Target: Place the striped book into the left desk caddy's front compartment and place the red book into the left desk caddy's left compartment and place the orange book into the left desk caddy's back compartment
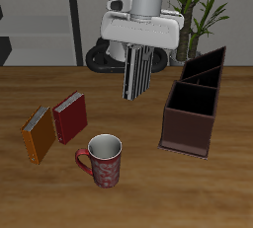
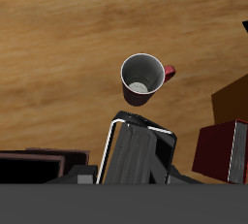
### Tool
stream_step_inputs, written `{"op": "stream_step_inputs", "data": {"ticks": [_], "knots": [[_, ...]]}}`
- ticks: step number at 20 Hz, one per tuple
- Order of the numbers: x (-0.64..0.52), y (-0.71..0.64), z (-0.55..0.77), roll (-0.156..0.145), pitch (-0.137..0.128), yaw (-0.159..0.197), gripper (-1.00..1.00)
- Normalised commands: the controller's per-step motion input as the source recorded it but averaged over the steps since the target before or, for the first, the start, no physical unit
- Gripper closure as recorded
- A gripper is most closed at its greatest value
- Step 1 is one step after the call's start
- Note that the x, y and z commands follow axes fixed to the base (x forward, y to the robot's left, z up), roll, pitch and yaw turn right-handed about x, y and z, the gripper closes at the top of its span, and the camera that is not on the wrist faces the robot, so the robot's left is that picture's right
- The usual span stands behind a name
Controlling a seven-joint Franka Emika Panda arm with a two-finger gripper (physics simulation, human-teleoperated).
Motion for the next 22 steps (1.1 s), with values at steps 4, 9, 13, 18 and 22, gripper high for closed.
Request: {"op": "stream_step_inputs", "data": {"ticks": [4,9,13,18,22], "knots": [[-0.24,-0.05,-0.07,-0.013,0.013,0.005,1.00],[-0.28,-0.02,-0.11,-0.025,0.009,-0.025,1.00],[-0.39,0.17,-0.20,-0.014,0.001,0.011,1.00],[-0.27,0.18,-0.16,-0.001,-0.016,0.026,1.00],[-0.29,0.18,-0.12,0.016,-0.012,-0.005,1.00]]}}
